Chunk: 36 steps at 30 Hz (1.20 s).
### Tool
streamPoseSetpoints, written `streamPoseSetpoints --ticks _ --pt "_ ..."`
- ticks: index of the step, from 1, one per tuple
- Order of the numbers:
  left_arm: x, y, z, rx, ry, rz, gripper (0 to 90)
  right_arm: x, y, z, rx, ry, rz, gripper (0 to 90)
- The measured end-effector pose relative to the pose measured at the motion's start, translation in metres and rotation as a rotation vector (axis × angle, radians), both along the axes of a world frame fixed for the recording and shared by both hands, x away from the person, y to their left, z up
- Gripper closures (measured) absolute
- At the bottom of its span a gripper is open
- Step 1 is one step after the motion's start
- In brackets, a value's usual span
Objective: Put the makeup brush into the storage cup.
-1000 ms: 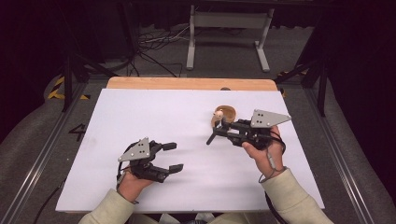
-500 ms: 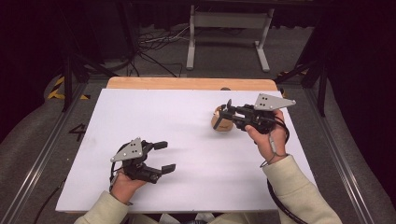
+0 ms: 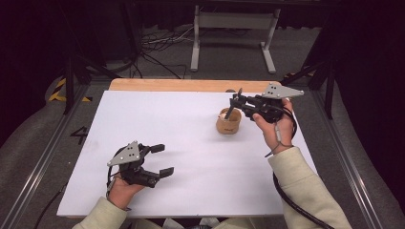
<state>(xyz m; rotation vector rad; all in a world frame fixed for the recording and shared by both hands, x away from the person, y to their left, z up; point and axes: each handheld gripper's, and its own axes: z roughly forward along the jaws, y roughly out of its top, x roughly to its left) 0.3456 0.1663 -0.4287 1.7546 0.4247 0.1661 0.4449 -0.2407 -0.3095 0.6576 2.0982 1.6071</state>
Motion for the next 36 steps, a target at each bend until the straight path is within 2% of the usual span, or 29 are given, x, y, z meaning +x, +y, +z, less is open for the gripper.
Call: streamPoseSetpoints --ticks 11,20,36 --pt "0.000 0.006 -0.001 0.005 0.005 0.008 12.4 0.021 -0.002 -0.005 -0.018 0.025 -0.085 75.5" --pt "0.001 0.007 -0.001 -0.006 0.016 0.005 12.3 0.032 -0.005 -0.010 -0.035 0.022 -0.160 75.5" --pt "0.003 0.008 -0.004 -0.012 0.025 -0.006 11.7 0.047 0.000 -0.036 -0.041 0.026 -0.190 75.5"
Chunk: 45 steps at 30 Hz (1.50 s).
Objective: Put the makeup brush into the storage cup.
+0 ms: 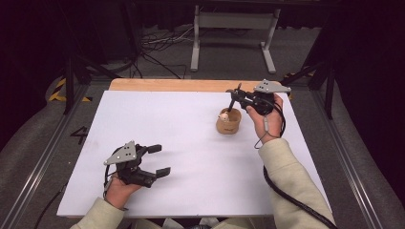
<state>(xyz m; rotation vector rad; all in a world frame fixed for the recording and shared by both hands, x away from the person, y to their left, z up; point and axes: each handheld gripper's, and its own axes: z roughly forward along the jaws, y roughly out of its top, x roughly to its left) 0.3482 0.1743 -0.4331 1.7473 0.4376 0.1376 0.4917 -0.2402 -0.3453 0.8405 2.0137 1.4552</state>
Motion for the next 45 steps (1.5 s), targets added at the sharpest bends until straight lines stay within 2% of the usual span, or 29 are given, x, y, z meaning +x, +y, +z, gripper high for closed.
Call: streamPoseSetpoints --ticks 4,18,24,26,45 --pt "0.000 0.000 0.000 -0.012 0.004 -0.008 11.5 0.001 0.001 -0.006 -0.010 0.010 -0.005 75.4" --pt "0.002 -0.001 -0.002 -0.006 0.005 -0.015 11.4 0.003 0.006 -0.017 -0.016 0.034 -0.002 75.4" --pt "0.001 -0.001 -0.002 -0.010 0.008 -0.015 11.4 0.005 0.009 -0.024 -0.012 0.045 0.003 75.4" --pt "0.002 -0.001 -0.002 -0.009 0.006 -0.015 11.4 0.005 0.010 -0.026 0.004 0.054 0.007 75.4" --pt "0.001 -0.001 -0.002 -0.012 0.010 -0.017 11.5 0.006 0.010 -0.038 0.013 0.081 0.007 75.4"
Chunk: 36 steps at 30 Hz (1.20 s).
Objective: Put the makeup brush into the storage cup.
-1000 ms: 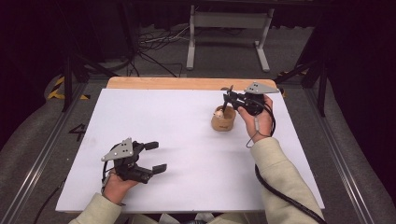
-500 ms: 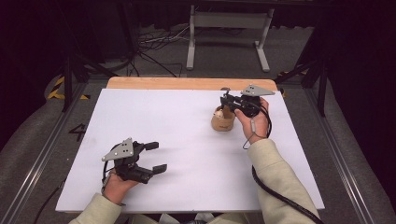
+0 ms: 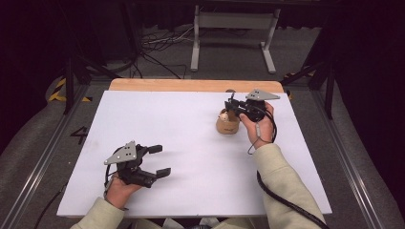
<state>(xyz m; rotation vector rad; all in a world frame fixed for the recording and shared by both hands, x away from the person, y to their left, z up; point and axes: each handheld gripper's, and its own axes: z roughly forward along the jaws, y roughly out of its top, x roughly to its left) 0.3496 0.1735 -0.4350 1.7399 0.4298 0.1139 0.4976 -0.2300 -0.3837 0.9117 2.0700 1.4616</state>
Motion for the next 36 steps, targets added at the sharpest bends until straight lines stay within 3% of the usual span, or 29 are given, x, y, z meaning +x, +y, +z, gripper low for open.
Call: streamPoseSetpoints --ticks 11,18,22,30,36 --pt "0.001 -0.001 0.000 -0.002 0.000 -0.002 11.4 -0.001 -0.002 -0.002 0.009 0.008 -0.002 73.5" --pt "0.001 -0.001 0.001 -0.006 0.005 -0.003 11.4 -0.003 -0.009 0.000 0.061 -0.002 -0.044 44.2" --pt "0.001 0.000 0.001 -0.004 0.002 -0.002 11.3 -0.006 -0.015 0.006 0.062 -0.027 -0.068 30.2" --pt "0.000 0.002 0.004 -0.009 -0.006 0.003 11.1 -0.019 -0.029 0.019 0.037 -0.101 -0.095 16.0" --pt "-0.002 0.005 0.006 -0.009 -0.012 0.011 10.6 -0.037 -0.035 0.029 0.013 -0.153 -0.042 9.6"
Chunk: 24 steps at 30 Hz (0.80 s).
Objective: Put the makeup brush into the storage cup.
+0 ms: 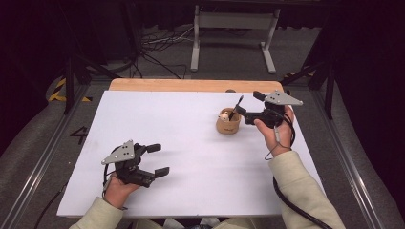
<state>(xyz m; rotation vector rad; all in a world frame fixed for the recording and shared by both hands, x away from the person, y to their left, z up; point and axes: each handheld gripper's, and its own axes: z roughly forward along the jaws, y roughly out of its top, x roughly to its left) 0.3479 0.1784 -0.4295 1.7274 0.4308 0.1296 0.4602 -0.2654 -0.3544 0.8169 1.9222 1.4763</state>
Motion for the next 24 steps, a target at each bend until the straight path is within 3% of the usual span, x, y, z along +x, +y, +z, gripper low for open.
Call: streamPoseSetpoints --ticks 11,21,24 --pt "-0.003 0.019 0.004 -0.013 -0.013 0.052 8.6 -0.047 -0.020 0.007 0.004 -0.014 0.089 5.0" --pt "-0.007 0.031 0.002 -0.011 -0.020 0.124 5.3 -0.073 -0.032 -0.002 -0.001 -0.003 0.114 3.2" --pt "-0.010 0.034 0.000 -0.003 -0.031 0.166 5.1 -0.080 -0.034 -0.005 0.010 -0.001 0.122 3.1"
